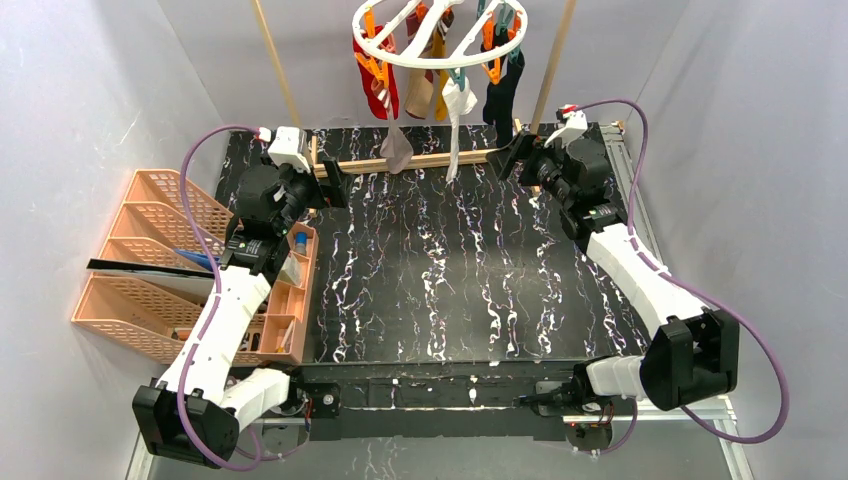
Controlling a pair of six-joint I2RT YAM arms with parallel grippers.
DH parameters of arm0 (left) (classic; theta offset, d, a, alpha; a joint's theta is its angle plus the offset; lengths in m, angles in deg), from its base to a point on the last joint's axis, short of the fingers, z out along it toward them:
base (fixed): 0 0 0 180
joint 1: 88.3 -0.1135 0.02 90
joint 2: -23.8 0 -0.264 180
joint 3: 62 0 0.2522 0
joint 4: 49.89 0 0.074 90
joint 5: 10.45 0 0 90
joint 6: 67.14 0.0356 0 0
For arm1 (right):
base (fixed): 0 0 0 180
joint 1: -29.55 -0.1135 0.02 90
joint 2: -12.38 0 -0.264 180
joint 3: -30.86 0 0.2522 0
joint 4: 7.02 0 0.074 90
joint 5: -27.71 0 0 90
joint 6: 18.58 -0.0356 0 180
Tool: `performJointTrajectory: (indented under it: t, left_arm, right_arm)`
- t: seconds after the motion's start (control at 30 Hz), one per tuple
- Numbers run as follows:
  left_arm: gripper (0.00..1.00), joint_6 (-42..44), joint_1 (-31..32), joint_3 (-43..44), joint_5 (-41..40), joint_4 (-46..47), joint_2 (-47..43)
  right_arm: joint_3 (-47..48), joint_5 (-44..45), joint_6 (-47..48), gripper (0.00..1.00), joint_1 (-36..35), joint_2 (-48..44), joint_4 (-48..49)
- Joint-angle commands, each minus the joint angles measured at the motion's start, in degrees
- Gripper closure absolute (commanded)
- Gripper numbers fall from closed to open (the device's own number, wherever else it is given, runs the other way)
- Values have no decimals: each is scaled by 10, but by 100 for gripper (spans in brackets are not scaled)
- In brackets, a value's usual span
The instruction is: Remove the socks clipped to the hanger
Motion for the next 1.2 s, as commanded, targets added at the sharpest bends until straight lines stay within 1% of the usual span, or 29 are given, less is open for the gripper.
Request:
performJointTrajectory:
  t: [0.0, 0.1, 0.17, 0.27, 0.33, 0.37, 0.4, 0.47, 0.5, 0.53, 0.57, 0.63, 0.73, 0.8, 0.93, 1.0, 1.1, 1.17]
  left_arm:
    - [2, 5, 0, -2, -6, 7, -10]
    - [2, 9, 0, -3, -3, 7, -11]
    - [2, 9, 0, -4, -1, 7, -12]
    - [2, 4, 0, -4, 1, 7, -11]
    - [2, 0, 0, -5, 15, 10, -10]
    - [2, -4, 0, -5, 27, 14, -8]
    - [2, -10, 0, -5, 43, 21, -5]
    - [2, -30, 0, -3, 96, 40, 3]
    - [2, -38, 4, -3, 113, 54, 9]
    - [2, -42, 12, -5, 139, 70, 14]
    - [2, -43, 25, -7, 144, 85, 19]
    - [2, -22, 78, -9, 120, 104, 29]
    - [2, 38, 184, 2, 24, 111, 59]
    - [2, 52, 221, 11, -4, 129, 89]
    - [2, 34, 247, 4, -31, 216, 143]
    - [2, 35, 255, 2, -80, 250, 177]
    - [2, 60, 265, -2, -171, 299, 220]
    - [2, 70, 267, -9, -181, 344, 246]
  right_arm:
    - [-13, 15, 4, 1, 0, -35, 51]
    - [-36, 29, 2, 1, 0, -54, 77]
    - [-39, 30, 8, 1, 0, -53, 76]
    - [-9, 51, -8, 1, 1, -22, 23]
    - [0, 46, -19, 1, 0, -4, 19]
    - [-6, 38, -13, 1, 0, -5, 34]
    - [-35, 43, -20, 1, 0, -16, 66]
    - [-106, 42, -54, 1, 4, -42, 180]
    - [-121, 36, -66, 1, 6, -49, 197]
    - [-122, 21, -62, 1, 7, -49, 195]
    - [-112, 5, -47, 1, 7, -44, 177]
    - [-89, -7, -46, 1, 7, -27, 139]
    - [-83, -27, -42, 2, 6, -20, 131]
    - [-86, -25, -36, 2, 7, -27, 135]
    - [-97, -11, -22, 2, 6, -45, 140]
    - [-99, -8, -15, 2, 6, -51, 135]
    - [-104, -7, -12, 2, 6, -58, 137]
    - [-105, -6, -10, 2, 6, -61, 141]
